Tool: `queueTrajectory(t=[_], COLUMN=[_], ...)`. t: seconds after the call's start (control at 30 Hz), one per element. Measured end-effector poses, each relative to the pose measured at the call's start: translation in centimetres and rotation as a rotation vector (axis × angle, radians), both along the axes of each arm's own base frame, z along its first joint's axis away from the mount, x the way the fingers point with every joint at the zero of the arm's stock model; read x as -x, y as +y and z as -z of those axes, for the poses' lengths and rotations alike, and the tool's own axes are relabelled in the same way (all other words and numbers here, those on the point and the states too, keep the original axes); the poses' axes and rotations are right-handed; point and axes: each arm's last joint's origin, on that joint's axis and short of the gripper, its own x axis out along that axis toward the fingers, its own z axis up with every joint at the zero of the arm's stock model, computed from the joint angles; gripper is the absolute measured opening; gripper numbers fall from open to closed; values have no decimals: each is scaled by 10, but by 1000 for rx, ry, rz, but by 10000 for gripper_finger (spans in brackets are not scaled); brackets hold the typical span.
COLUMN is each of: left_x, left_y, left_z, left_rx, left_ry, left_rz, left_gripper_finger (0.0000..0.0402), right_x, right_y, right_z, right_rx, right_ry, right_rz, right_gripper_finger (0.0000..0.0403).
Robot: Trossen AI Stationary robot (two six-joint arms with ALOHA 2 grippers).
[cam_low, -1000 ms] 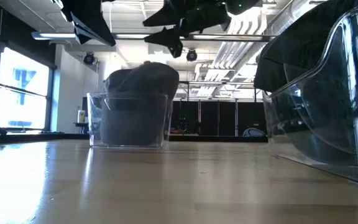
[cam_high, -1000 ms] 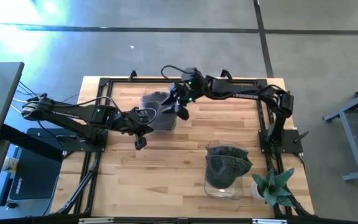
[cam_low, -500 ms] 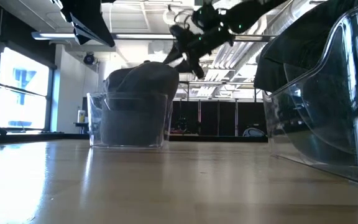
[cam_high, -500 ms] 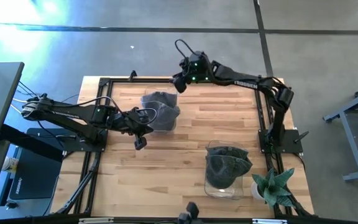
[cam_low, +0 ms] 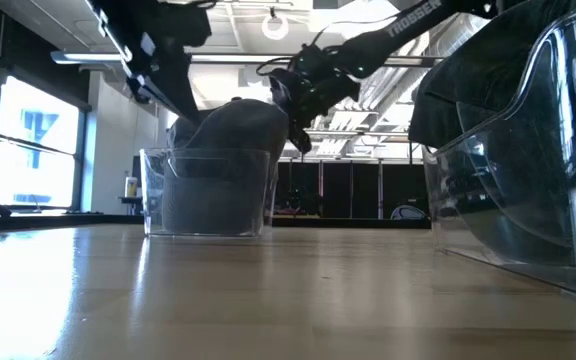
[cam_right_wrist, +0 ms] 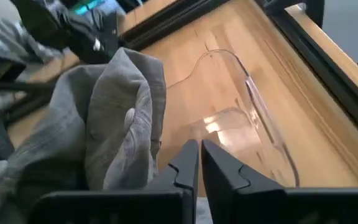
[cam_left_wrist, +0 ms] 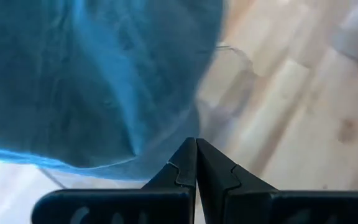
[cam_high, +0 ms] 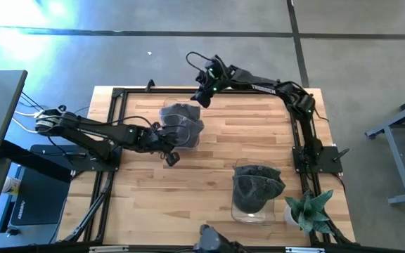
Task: Pick & Place hat
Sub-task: Put the light gray cap into the top transparent bin
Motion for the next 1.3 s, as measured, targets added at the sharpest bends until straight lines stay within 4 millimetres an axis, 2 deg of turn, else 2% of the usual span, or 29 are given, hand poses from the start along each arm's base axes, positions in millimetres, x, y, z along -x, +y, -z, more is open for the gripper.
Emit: queueTrajectory(t=[0.1,0.27,0.53,0.67,0.77,0.83,1.07,1.17,1.23,1.3], left_x=[-2,-3,-7,-15,-17,-16,-29,-32,-36,-38], left_y=[1,1,1,-1,-3,-4,-2,-3,-3,-3], left_z=[3,4,0,-6,-7,-6,22,30,29,26], left_rx=[-24,-31,-37,-5,55,69,-40,-61,-65,-76], left_ry=[7,1,-59,-163,-175,-160,-22,15,-27,-68], left_rz=[-40,-46,-60,-49,1,16,-31,-31,-39,-53], left_gripper_finger=[0,0,0,0,0,0,0,0,0,0], right_x=[-12,-33,-37,-38,-39,-40,-45,-43,-42,-42], right_y=[-4,-4,4,1,-1,1,29,36,38,39], right_z=[5,19,1,-4,-2,1,12,10,7,5], right_rx=[5,-79,-323,-229,-103,-56,-133,-254,-361,-387], right_ry=[42,69,-137,-74,15,42,28,-20,-66,-77], right_rz=[-60,-218,-527,-432,-318,-303,-488,-572,-619,-627], right_gripper_finger=[21,3,2,3,1,2,2,1,2,2])
